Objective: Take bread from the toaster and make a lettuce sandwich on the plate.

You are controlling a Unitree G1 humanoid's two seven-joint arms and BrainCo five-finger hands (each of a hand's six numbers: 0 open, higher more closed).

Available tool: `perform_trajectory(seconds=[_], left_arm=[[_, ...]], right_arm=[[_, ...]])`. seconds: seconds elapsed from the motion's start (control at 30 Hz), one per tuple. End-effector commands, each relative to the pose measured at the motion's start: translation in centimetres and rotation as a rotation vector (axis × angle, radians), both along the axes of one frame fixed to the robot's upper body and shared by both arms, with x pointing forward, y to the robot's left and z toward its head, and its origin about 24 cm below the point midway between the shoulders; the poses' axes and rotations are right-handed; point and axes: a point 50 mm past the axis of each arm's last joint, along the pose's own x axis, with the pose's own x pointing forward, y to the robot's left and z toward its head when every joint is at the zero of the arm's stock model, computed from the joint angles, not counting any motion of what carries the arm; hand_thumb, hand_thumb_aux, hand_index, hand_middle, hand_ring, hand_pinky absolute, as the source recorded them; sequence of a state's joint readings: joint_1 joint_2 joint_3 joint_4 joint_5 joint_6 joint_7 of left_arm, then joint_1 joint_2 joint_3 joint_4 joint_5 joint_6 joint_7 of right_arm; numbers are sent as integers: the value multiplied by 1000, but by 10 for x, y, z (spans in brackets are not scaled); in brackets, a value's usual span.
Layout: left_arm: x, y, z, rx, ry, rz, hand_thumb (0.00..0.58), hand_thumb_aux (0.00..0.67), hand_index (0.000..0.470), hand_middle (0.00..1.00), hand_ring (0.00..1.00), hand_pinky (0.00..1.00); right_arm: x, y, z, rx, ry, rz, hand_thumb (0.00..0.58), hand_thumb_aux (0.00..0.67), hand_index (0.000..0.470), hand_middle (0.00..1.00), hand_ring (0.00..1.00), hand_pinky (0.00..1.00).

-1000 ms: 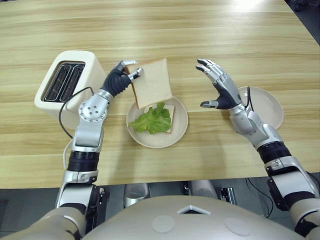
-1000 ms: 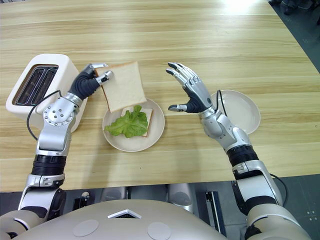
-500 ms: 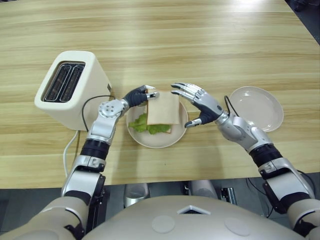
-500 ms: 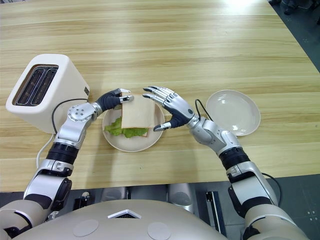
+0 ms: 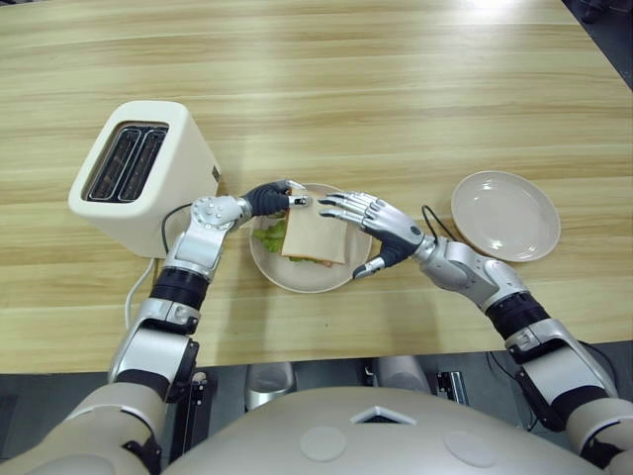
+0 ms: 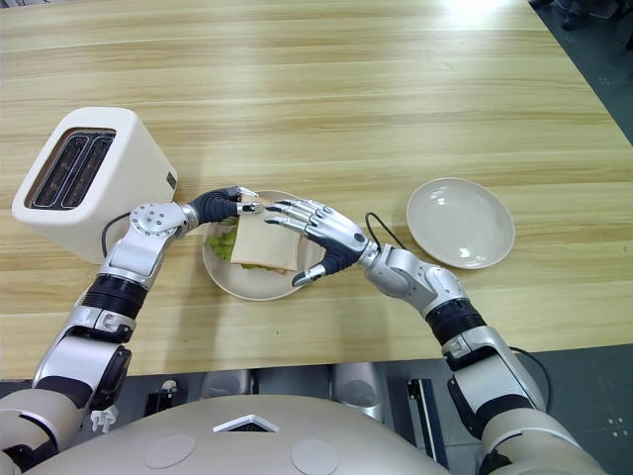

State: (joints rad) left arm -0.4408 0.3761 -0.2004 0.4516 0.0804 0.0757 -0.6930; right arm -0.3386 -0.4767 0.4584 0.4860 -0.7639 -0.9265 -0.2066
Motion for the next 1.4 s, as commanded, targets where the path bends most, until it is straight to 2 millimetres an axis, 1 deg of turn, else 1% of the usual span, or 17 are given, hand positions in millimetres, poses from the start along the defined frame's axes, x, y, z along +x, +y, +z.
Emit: perform_trajectory(seconds=[0.03, 0.2, 0.33, 0.43, 0.53, 0.63, 0.77, 0.9, 0.93, 0.97, 1.0, 1.03, 1.13, 1.2, 1.23, 1.3, 1.4], left_arm=[[5, 3, 8, 0, -24, 12, 580, 670, 460, 1000, 1000, 1000], [1, -2, 0, 9, -11, -2, 580, 670, 460, 1000, 1000, 1000], [0, -2, -6, 28, -7, 0, 580, 670, 460, 1000, 1000, 1000], [0, -1, -10, 45, -5, 4, 580, 670, 460, 1000, 1000, 1000], [-1, -3, -14, 54, -1, 1, 580, 670, 460, 1000, 1000, 1000], [0, -6, -16, 57, -2, -9, 580, 670, 460, 1000, 1000, 1000], [1, -8, -17, 64, -6, -15, 580, 670, 460, 1000, 1000, 1000], [3, -6, -14, 97, -57, 4, 580, 670, 460, 1000, 1000, 1000], [5, -7, -12, 100, -80, 13, 520, 455, 312, 1000, 1000, 1000], [7, -7, -8, 110, -118, 23, 278, 187, 128, 1000, 1000, 1000], [9, -7, -4, 126, -159, 35, 53, 32, 22, 1000, 1000, 1000], [12, -7, 2, 135, -209, 55, 0, 0, 0, 1000, 1000, 1000], [20, -7, 22, 188, -376, 109, 0, 0, 0, 1000, 1000, 1000], [23, -8, 38, 202, -494, 147, 0, 0, 0, 1000, 1000, 1000], [24, -8, 48, 240, -576, 165, 0, 0, 0, 1000, 1000, 1000], [24, -5, 67, 393, -781, 206, 0, 0, 0, 1000, 1000, 1000], [19, 2, 104, 726, -1184, 295, 0, 0, 0, 1000, 1000, 1000]], right_arm=[[-5, 5, -3, -30, 17, 37, 0, 0, 0, 0, 0, 0], [-7, 8, -8, -64, 43, 56, 0, 0, 0, 0, 0, 0], [-5, 11, -14, -132, 67, 59, 0, 0, 0, 0, 0, 0], [-2, 24, -20, -190, 55, 84, 0, 0, 0, 0, 0, 0], [3, 41, -23, -258, -8, 121, 0, 0, 0, 0, 0, 0], [2, 49, -32, -326, -24, 151, 0, 0, 0, 0, 0, 0], [-3, 44, -49, -454, 23, 188, 0, 0, 0, 0, 0, 0], [-8, 31, -66, -606, 104, 210, 0, 0, 0, 0, 0, 0], [-10, 28, -69, -634, 130, 213, 0, 0, 0, 0, 0, 0], [-11, 25, -71, -654, 150, 215, 0, 0, 0, 0, 0, 0], [-12, 23, -72, -667, 162, 216, 0, 0, 0, 0, 0, 0], [-13, 21, -73, -677, 174, 218, 0, 0, 0, 0, 0, 0], [-15, 17, -74, -689, 208, 215, 0, 0, 0, 0, 0, 0], [-14, 15, -74, -688, 218, 206, 0, 0, 0, 0, 0, 0], [-14, 14, -73, -685, 221, 201, 0, 0, 0, 0, 0, 0], [-14, 12, -73, -678, 236, 191, 0, 0, 0, 0, 0, 0], [-14, 9, -73, -670, 258, 176, 0, 0, 0, 0, 0, 0]])
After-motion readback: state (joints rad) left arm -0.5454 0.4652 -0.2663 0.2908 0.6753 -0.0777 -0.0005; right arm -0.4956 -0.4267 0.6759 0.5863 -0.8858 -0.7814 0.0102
